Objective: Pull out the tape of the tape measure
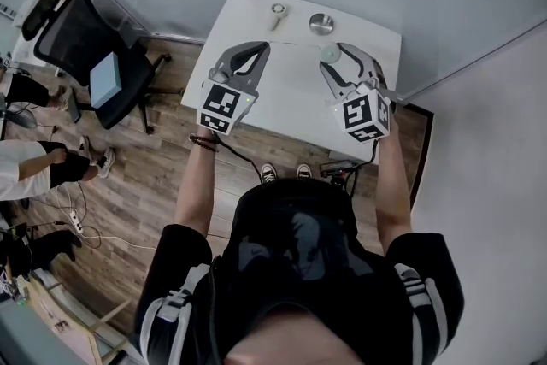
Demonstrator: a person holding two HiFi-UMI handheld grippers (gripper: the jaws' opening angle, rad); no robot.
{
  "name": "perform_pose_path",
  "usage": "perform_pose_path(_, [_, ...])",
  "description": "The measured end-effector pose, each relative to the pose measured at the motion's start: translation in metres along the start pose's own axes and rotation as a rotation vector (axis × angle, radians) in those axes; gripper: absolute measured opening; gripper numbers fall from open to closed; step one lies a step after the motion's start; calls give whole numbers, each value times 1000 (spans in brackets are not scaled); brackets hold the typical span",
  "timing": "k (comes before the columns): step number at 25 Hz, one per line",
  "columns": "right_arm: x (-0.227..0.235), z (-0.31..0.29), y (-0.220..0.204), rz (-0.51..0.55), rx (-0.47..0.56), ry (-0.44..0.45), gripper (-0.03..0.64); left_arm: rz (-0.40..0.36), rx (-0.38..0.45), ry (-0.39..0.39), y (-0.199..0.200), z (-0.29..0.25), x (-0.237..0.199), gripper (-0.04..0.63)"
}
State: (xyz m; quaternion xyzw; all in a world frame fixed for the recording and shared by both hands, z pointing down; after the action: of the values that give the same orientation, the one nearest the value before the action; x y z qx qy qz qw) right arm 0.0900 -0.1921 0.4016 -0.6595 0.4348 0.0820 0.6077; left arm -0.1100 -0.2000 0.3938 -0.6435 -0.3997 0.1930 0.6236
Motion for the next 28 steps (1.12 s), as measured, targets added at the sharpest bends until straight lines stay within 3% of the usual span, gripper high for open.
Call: perform_pose_path(28, [34, 11, -33, -61, -103, -124, 216, 85, -13, 292, -26, 61, -57, 0])
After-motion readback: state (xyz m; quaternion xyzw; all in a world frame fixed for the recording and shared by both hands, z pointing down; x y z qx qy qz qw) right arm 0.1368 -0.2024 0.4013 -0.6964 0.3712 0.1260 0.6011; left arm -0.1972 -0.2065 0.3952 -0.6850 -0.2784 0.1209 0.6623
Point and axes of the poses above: the fingertips, and each gripper's own axes: z backward along the fingers, x to its right, y out of its top, the point moved 7 cm from there along z, backward along the fingers, and after that the axes turned 8 degrees about -y, right-handed, at the moved point
